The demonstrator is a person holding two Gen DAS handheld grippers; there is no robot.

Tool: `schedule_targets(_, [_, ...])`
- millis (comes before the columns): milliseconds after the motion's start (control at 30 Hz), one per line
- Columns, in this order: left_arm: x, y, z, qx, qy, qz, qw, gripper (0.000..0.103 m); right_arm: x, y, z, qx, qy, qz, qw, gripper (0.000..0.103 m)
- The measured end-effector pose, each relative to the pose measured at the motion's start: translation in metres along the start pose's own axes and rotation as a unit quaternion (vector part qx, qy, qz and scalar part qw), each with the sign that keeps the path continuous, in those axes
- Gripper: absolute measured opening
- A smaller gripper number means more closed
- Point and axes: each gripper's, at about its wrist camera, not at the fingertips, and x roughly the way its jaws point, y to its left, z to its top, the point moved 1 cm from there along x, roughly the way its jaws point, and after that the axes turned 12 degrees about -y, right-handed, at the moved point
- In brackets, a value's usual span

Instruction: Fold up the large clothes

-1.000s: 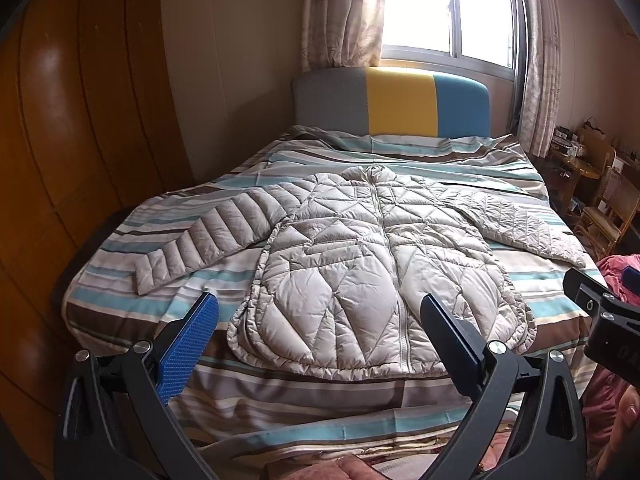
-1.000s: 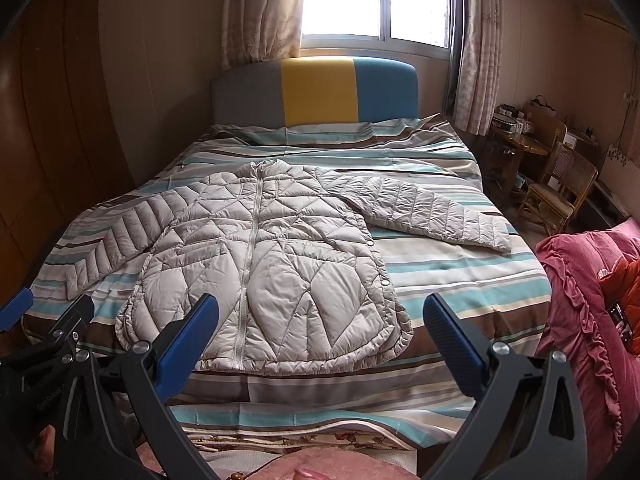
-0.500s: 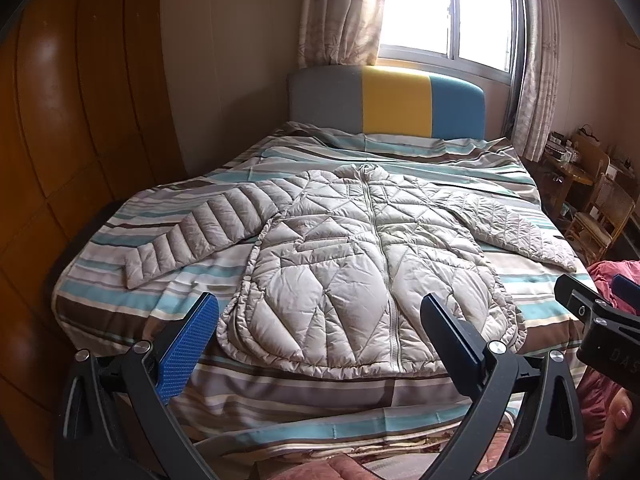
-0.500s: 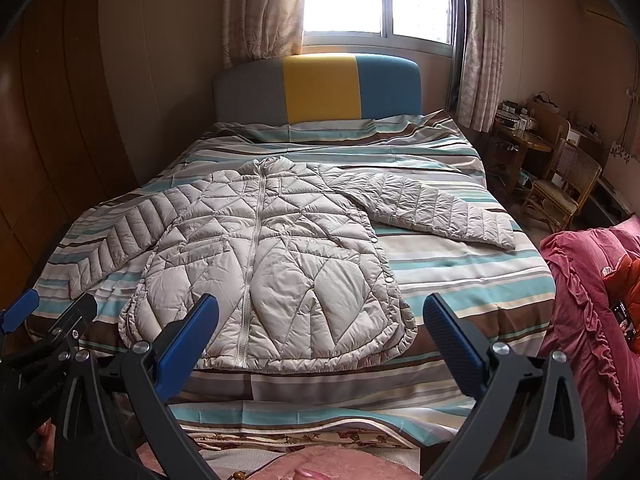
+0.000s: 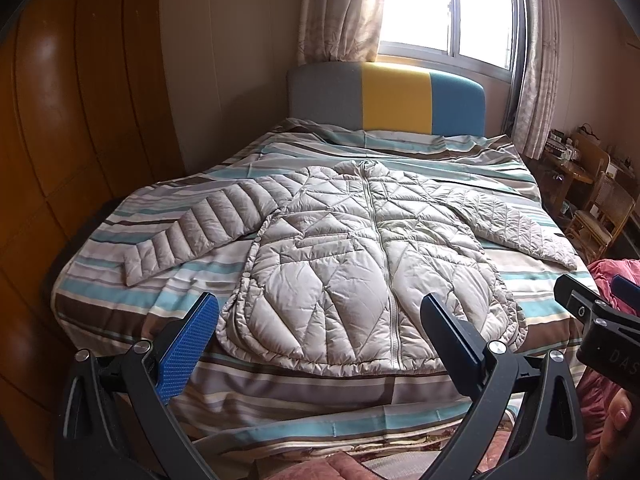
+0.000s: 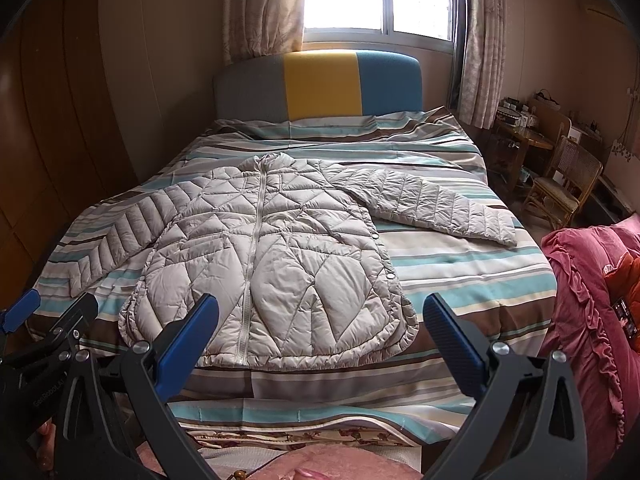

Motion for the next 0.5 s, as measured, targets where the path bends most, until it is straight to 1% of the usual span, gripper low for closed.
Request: schedule_targets(500, [0.0044,-0.0006,-0.0048,0.001,0.009,-0.001,1.0,0.1,0.008,0.0006,-0.0033,0.003,0.013,0.005,1.0,0.101])
